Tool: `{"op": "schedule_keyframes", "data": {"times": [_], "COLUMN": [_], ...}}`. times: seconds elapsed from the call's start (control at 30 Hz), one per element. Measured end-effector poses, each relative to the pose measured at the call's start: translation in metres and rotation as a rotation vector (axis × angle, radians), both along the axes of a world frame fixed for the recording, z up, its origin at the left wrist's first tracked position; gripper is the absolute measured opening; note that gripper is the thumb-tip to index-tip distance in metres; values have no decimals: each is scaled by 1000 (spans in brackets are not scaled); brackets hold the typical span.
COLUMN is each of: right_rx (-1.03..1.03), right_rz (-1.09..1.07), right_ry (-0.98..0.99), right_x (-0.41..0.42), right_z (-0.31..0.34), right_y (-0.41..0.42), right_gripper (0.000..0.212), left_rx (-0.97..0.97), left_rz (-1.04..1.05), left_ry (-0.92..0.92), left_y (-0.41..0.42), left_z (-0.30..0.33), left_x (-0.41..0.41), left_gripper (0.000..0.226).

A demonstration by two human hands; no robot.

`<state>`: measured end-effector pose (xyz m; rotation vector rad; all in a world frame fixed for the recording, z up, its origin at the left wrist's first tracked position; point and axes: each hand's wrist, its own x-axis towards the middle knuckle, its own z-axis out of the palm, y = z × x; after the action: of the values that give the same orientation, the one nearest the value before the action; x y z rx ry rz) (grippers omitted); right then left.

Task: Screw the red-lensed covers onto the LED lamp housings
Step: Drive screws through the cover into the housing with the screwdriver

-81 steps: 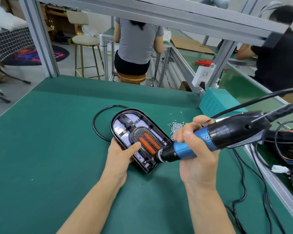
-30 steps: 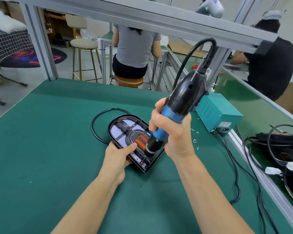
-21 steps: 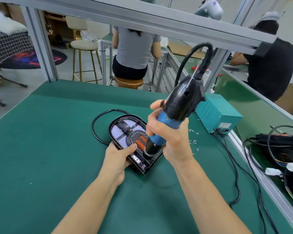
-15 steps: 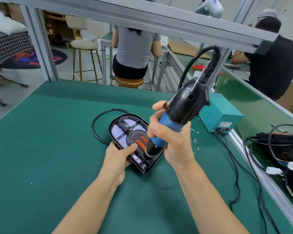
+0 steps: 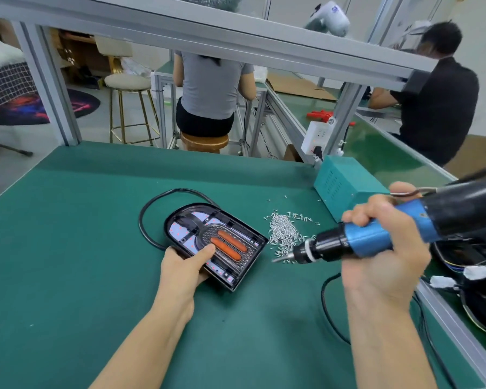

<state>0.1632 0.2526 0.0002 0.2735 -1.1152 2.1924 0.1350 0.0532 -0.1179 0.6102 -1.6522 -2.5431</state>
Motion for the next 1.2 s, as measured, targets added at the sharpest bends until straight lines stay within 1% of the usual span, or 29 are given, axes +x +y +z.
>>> {"op": "schedule_keyframes", "data": {"times": [0.07, 0.17, 0.27, 0.33, 0.37, 0.47, 0.6, 0.63, 0.7, 0.73, 0.77, 0.83, 0.9, 0.97, 1.03, 1.1, 1.17, 1.2], "right_rx": [-61, -136, -166, -188, -198, -230, -280, -288, -295, -299, -306, -319, -325, -324, -318, -316, -310, -307], "right_rz": [-70, -111, -143, -169, -176, -193, -221, -225, -229, -232, -237, -246, -256, -265, -266, -262, -260, -264], "right_ry": [-12, -52, -91, -113, -122, -141, -139, -132, -116, -110, -106, -100, -100, -112, -122, -126, -129, -132], "right_x": [6, 16, 25, 31, 33, 36, 37, 37, 40, 41, 42, 44, 45, 47, 50, 52, 55, 56], "right_z": [-2, -10, -23, -31, -35, -40, -36, -35, -34, -33, -32, -32, -32, -33, -35, -36, -37, -37], "right_y": [12, 24, 32, 37, 38, 42, 47, 48, 51, 52, 53, 56, 57, 58, 59, 61, 62, 62], "right_gripper": [24, 24, 24, 25, 24, 23, 22, 22, 22, 21, 21, 22, 23, 23, 22, 21, 22, 22], "left_rx": [-46, -105, -243, -392, -477, -756, -994, -1087, -1303, -1371, -1395, -1373, -1389, -1375, -1297, -1255, -1311, -1393], "left_rz": [10, -15, -85, -146, -168, -205, -279, -270, -171, -104, -47, 27, 15, -72, -196, -273, -343, -396], "left_ry": [-17, -30, -36, -55, -77, -171, -269, -293, -320, -286, -208, 40, 302, 478, 535, 547, 584, 603], "left_y": [-1, -5, -13, -18, -20, -27, -32, -32, -31, -29, -26, -15, 3, 23, 37, 45, 51, 55], "left_z": [0, 3, 7, 10, 12, 15, 26, 28, 34, 39, 45, 56, 66, 73, 77, 77, 75, 74], "left_x": [0, 0, 0, 0, -1, -1, 3, 4, 7, 7, 8, 7, 4, -1, -10, -20, -30, -35], "left_gripper": [31, 31, 25, 19, 22, 43, 60, 64, 68, 69, 66, 51, 32, 18, 14, 15, 14, 13]}}
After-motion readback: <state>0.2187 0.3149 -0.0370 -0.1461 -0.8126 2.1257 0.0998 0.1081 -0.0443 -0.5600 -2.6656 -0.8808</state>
